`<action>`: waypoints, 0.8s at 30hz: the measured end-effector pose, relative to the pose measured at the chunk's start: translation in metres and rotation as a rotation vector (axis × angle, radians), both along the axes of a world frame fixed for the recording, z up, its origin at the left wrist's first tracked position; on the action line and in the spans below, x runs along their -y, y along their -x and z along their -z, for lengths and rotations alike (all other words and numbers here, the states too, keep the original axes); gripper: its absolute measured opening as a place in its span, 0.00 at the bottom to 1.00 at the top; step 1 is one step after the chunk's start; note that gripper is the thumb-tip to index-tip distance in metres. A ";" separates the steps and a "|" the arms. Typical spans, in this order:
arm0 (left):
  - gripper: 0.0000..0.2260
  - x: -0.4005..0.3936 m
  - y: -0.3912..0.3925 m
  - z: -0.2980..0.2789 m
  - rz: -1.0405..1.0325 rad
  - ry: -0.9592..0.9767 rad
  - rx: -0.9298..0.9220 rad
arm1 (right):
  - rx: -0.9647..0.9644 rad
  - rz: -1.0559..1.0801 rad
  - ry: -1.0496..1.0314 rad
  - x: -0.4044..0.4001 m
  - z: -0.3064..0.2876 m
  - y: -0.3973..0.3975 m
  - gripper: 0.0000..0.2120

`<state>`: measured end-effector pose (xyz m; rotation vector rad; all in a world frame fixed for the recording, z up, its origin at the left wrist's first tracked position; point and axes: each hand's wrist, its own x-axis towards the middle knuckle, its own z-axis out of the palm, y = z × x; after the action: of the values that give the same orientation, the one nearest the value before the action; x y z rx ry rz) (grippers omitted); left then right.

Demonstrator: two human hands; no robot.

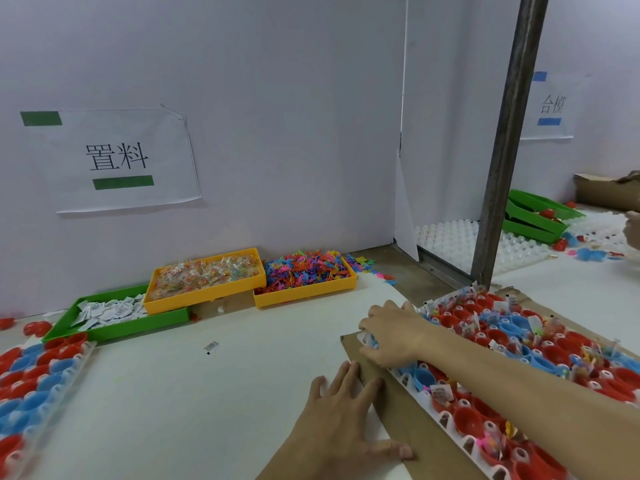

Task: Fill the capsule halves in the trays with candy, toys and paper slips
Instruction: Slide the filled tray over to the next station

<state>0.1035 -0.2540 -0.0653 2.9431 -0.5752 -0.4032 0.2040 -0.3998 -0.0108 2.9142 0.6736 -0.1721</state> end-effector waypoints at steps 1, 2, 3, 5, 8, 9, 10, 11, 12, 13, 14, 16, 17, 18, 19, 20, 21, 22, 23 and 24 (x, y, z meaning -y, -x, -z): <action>0.45 0.000 0.000 0.000 0.001 0.004 0.003 | -0.018 0.009 -0.006 0.002 0.000 -0.002 0.27; 0.45 -0.001 0.000 0.000 0.003 0.009 0.005 | -0.048 0.026 -0.024 0.003 0.000 -0.004 0.27; 0.45 -0.001 0.000 0.000 0.002 0.012 0.005 | -0.078 0.043 -0.045 0.004 0.001 -0.006 0.27; 0.44 -0.001 0.000 -0.001 -0.002 0.013 0.000 | -0.101 0.057 -0.075 0.006 0.004 -0.009 0.25; 0.46 -0.001 0.003 -0.002 -0.005 0.029 0.010 | -0.087 0.060 -0.113 0.007 0.007 -0.010 0.23; 0.47 -0.001 0.004 -0.002 -0.003 0.035 0.018 | -0.084 0.065 -0.121 0.007 0.008 -0.010 0.23; 0.47 -0.002 0.006 -0.003 -0.001 0.038 0.027 | -0.080 0.071 -0.125 0.007 0.008 -0.010 0.24; 0.47 -0.003 0.007 -0.004 0.000 0.041 0.034 | -0.076 0.075 -0.128 0.007 0.008 -0.009 0.24; 0.46 -0.003 0.008 -0.005 0.000 0.044 0.038 | -0.073 0.079 -0.130 0.006 0.008 -0.009 0.24; 0.45 -0.003 0.009 -0.006 0.000 0.046 0.042 | -0.070 0.084 -0.131 0.006 0.007 -0.008 0.25; 0.44 -0.003 0.010 -0.007 0.001 0.047 0.047 | -0.068 0.087 -0.130 0.005 0.007 -0.008 0.25; 0.43 -0.003 0.011 -0.007 0.002 0.040 0.054 | -0.067 0.095 -0.126 0.004 0.006 -0.007 0.26; 0.43 -0.003 0.011 -0.007 0.002 0.035 0.056 | -0.069 0.101 -0.125 0.003 0.006 -0.007 0.26; 0.43 -0.003 0.011 -0.007 0.000 0.032 0.058 | -0.072 0.109 -0.125 0.003 0.006 -0.007 0.27; 0.43 -0.003 0.010 -0.006 -0.001 0.032 0.060 | -0.076 0.118 -0.126 0.003 0.007 -0.008 0.26; 0.44 -0.003 0.010 -0.006 -0.002 0.034 0.060 | -0.081 0.126 -0.128 0.003 0.007 -0.008 0.26; 0.44 -0.004 0.009 -0.006 -0.003 0.036 0.059 | -0.084 0.134 -0.129 0.002 0.008 -0.008 0.26; 0.44 -0.004 0.009 -0.006 -0.004 0.037 0.057 | -0.087 0.140 -0.129 0.002 0.009 -0.008 0.26; 0.44 -0.003 0.009 -0.005 -0.004 0.037 0.055 | -0.088 0.144 -0.129 0.002 0.010 -0.008 0.25; 0.44 -0.003 0.009 -0.005 -0.004 0.035 0.053 | -0.088 0.147 -0.131 0.002 0.011 -0.009 0.25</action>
<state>0.0949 -0.2507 -0.0600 2.9290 -0.5761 -0.3124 0.2126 -0.4021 -0.0219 3.0993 0.5000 -0.2844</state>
